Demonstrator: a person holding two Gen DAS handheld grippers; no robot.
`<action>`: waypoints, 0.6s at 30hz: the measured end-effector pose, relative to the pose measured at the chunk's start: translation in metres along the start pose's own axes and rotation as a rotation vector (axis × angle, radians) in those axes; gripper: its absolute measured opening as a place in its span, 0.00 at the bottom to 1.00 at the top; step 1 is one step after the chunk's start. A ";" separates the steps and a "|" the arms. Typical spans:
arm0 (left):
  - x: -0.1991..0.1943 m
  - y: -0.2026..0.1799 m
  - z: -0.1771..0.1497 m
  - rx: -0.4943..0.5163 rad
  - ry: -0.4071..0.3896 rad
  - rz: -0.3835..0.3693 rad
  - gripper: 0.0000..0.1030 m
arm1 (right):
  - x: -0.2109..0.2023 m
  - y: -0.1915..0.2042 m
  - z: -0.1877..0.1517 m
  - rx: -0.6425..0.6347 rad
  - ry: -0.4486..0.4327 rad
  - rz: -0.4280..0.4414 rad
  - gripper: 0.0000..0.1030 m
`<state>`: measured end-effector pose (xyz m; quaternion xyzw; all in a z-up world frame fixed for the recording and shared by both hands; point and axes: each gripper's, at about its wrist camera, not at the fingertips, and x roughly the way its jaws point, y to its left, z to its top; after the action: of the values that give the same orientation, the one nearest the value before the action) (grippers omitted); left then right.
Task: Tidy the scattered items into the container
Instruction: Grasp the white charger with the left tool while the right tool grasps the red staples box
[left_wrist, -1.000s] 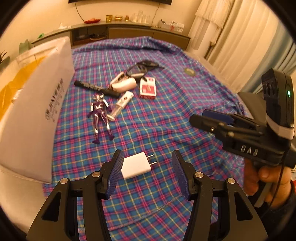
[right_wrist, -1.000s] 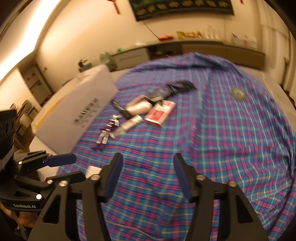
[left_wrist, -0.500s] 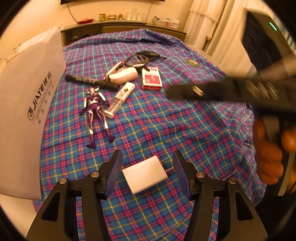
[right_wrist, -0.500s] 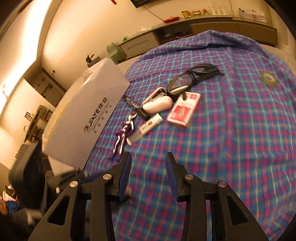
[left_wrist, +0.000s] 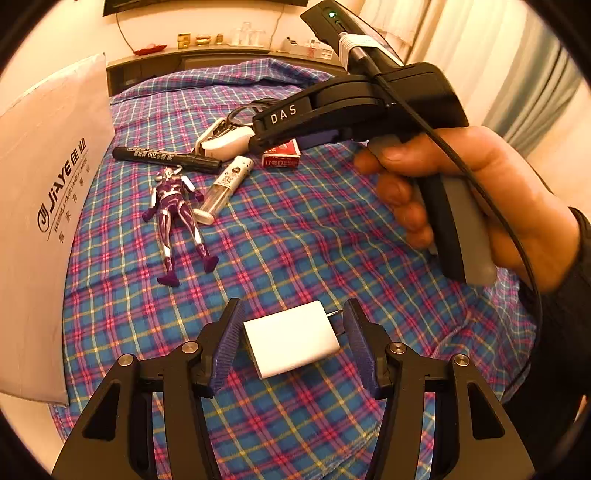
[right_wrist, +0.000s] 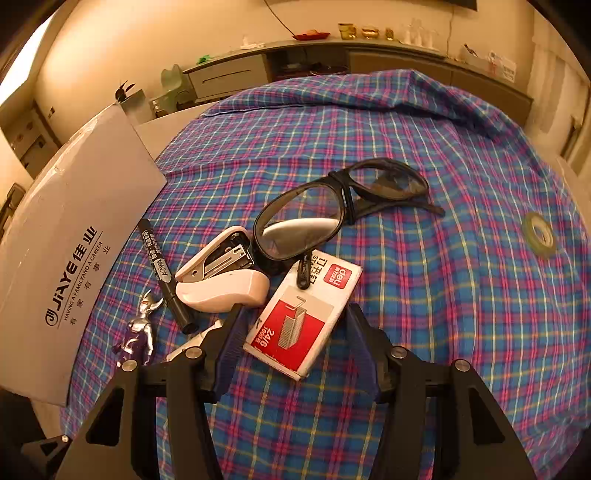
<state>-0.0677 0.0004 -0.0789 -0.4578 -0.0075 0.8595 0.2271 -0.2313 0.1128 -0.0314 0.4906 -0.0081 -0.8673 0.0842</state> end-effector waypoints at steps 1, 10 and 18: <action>-0.001 0.000 -0.001 -0.002 0.000 -0.006 0.56 | -0.001 -0.003 -0.001 -0.003 -0.001 0.003 0.47; -0.007 0.006 -0.005 -0.053 0.006 -0.007 0.49 | -0.023 -0.030 -0.023 0.035 -0.003 0.033 0.40; -0.008 0.007 -0.005 -0.102 0.002 0.020 0.47 | -0.040 -0.029 -0.032 0.078 -0.032 0.104 0.40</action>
<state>-0.0630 -0.0101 -0.0774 -0.4695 -0.0465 0.8598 0.1952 -0.1878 0.1500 -0.0170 0.4783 -0.0690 -0.8686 0.1098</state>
